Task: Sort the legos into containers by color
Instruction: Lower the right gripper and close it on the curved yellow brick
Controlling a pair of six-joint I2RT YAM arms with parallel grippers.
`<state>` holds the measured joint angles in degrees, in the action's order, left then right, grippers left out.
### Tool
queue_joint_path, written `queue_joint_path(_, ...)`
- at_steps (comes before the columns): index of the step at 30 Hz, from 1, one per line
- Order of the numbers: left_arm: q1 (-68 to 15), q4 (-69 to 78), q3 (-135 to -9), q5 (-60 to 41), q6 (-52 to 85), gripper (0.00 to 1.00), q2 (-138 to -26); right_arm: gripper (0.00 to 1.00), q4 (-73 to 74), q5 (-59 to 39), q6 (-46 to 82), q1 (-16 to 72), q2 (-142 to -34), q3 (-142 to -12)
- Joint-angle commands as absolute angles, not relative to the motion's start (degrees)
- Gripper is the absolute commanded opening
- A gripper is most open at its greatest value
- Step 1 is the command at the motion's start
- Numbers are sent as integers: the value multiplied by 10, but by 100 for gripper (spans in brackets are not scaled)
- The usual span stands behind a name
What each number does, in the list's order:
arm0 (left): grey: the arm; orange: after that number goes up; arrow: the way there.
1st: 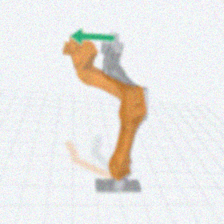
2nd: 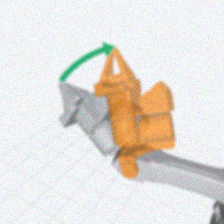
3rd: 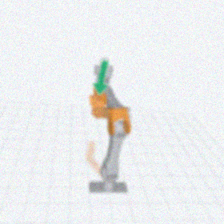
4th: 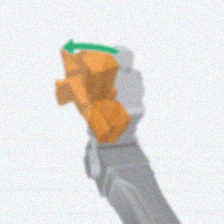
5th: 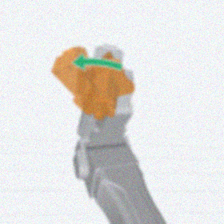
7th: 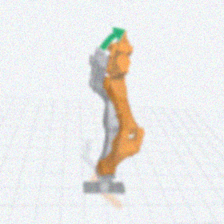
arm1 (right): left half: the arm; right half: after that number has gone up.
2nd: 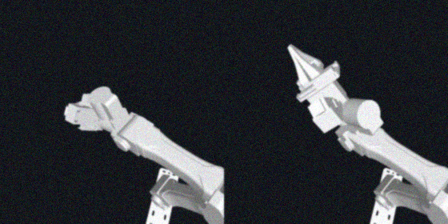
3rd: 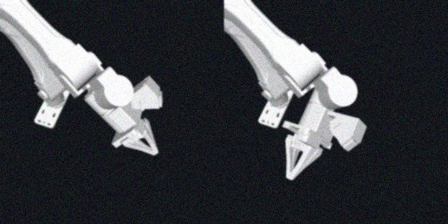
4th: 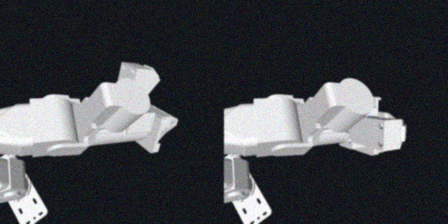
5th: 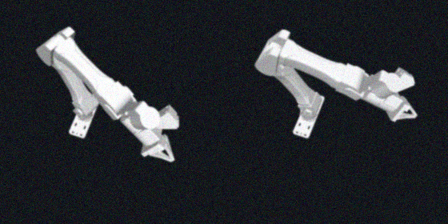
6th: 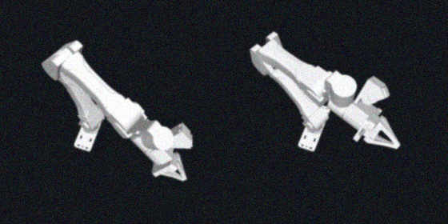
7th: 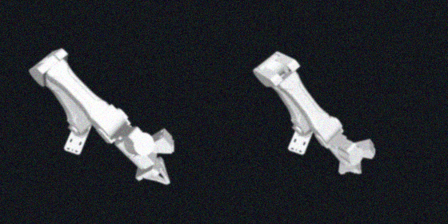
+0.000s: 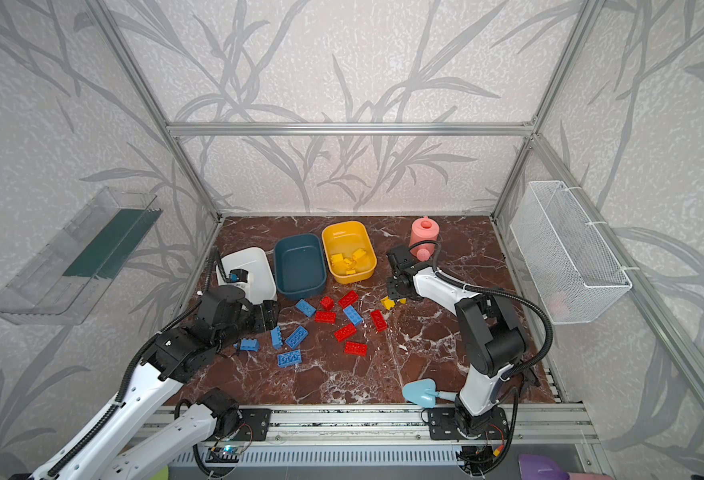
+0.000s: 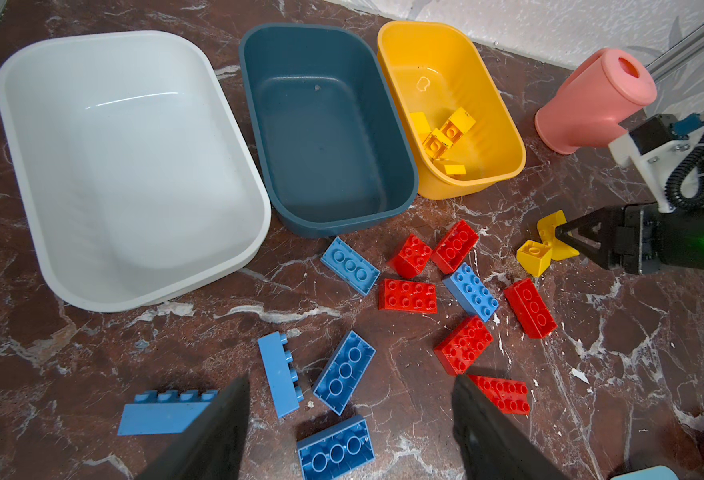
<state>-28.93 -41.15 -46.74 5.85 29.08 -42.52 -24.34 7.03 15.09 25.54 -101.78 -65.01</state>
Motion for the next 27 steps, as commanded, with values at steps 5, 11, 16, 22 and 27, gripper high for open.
queue_joint_path(5,-286,-414,-462,46,286,76,-419,31,-283,74,151,253,-1060,-678)
queue_joint_path(11,-284,-412,-461,43,286,76,-414,20,-298,72,154,253,-1053,-686)
queue_joint_path(16,-283,-410,-461,32,286,77,-418,15,-316,63,148,253,-1031,-693)
queue_joint_path(22,-283,-408,-460,32,286,77,-408,12,-342,34,134,254,-1005,-722)
queue_joint_path(27,-283,-408,-459,32,286,76,-404,12,-339,-22,124,262,-989,-769)
